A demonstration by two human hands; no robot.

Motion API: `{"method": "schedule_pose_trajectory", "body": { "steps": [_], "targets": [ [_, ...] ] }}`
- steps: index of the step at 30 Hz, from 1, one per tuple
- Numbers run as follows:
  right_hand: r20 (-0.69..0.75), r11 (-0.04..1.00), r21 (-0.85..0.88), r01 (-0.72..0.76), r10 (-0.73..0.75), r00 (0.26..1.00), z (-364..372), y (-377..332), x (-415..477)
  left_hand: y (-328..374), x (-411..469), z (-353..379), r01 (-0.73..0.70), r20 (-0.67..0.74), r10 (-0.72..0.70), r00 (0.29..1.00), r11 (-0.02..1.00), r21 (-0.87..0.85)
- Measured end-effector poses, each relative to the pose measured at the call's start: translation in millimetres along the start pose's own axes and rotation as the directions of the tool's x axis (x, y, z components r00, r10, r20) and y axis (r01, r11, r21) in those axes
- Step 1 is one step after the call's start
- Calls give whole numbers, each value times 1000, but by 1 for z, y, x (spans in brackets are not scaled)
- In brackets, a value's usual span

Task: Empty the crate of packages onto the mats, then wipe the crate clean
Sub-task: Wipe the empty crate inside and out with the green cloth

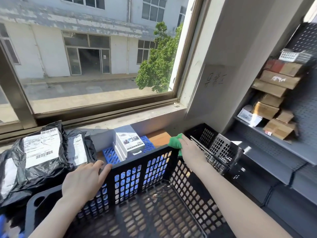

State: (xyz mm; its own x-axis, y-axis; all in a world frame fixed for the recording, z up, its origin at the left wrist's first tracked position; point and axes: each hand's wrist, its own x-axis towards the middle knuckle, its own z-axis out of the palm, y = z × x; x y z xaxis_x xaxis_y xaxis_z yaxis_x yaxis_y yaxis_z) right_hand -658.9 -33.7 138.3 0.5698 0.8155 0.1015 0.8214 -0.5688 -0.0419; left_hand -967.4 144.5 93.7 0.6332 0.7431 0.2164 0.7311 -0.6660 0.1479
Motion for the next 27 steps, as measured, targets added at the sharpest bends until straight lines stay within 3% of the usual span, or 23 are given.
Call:
{"method": "schedule_pose_trajectory", "body": {
  "steps": [15, 23, 27],
  "targets": [
    [9, 986, 29, -163, 163, 987, -4, 44, -136, 3, -1, -6, -4, -13, 4, 1000, 1000, 2],
    [101, 957, 26, -289, 286, 953, -32, 67, -230, -17, 15, 35, -55, -147, 49, 988, 998, -37],
    [86, 947, -46, -318, 321, 943, -31, 61, -239, -21, 16, 42, -87, -142, 83, 986, 996, -23]
  ]
}}
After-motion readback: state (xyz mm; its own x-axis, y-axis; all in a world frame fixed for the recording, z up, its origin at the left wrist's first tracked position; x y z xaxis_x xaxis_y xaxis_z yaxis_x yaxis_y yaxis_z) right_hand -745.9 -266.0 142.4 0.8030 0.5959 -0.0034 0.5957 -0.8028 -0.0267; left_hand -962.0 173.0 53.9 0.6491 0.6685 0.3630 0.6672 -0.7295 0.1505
